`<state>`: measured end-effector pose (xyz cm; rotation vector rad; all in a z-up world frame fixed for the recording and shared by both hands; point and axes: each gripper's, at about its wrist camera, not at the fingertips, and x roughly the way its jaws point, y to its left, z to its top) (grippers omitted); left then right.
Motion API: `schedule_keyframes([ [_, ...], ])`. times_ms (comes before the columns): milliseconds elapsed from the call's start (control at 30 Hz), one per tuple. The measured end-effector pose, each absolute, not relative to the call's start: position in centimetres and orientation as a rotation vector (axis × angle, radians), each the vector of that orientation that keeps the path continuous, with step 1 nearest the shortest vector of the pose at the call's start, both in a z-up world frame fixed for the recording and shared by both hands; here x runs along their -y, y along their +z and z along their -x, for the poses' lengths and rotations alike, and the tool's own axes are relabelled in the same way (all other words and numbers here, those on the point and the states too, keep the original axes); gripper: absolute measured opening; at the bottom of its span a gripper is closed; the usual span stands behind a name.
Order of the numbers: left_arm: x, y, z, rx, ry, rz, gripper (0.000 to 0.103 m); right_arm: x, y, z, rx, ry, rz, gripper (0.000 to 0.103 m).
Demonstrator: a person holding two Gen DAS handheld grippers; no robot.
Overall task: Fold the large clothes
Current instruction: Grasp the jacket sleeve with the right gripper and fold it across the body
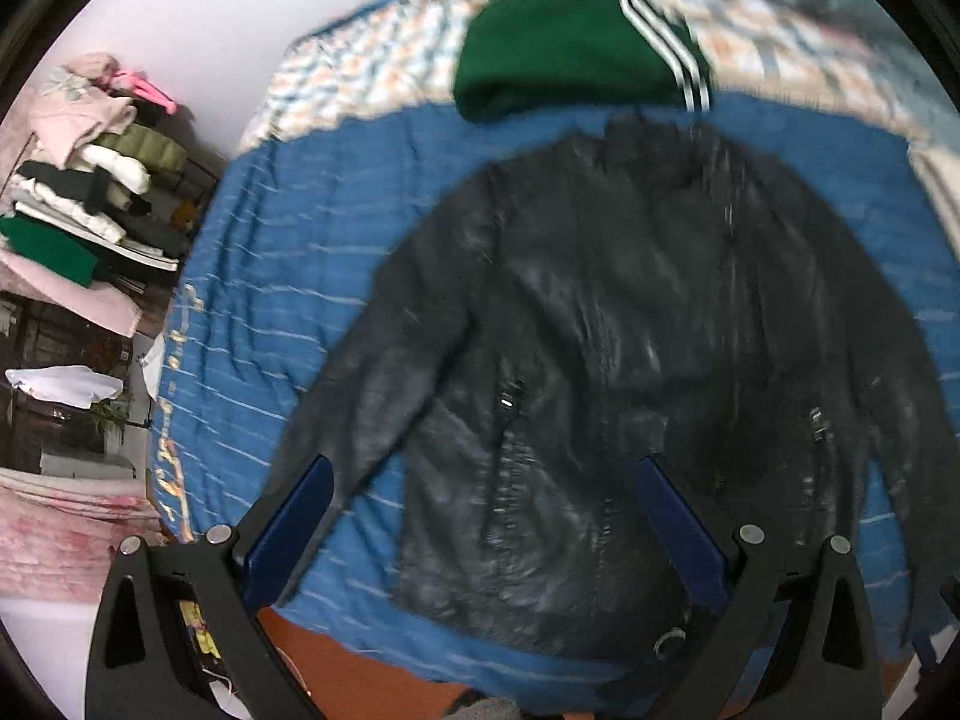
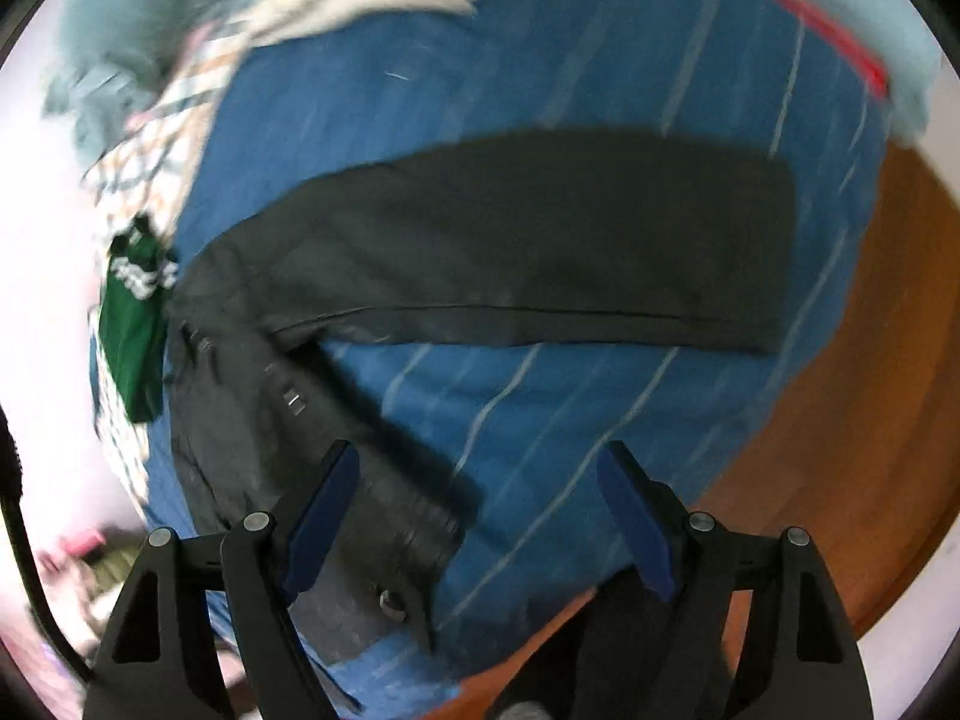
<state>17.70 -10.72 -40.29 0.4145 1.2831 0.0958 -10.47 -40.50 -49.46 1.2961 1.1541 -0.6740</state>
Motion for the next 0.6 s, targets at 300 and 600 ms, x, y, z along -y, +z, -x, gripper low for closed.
schedule_keyframes([
  [300,14.3,-48.8,-18.7,-1.354,0.108,-0.446,0.103,44.8,-61.1,16.1,-0.834,-0.82,-1.638,0.082],
  [600,16.1,-50.1,-19.4,-1.339,0.04,-0.408,0.103,50.6,-57.6,15.5,-0.529,-0.839,-1.518,0.067],
])
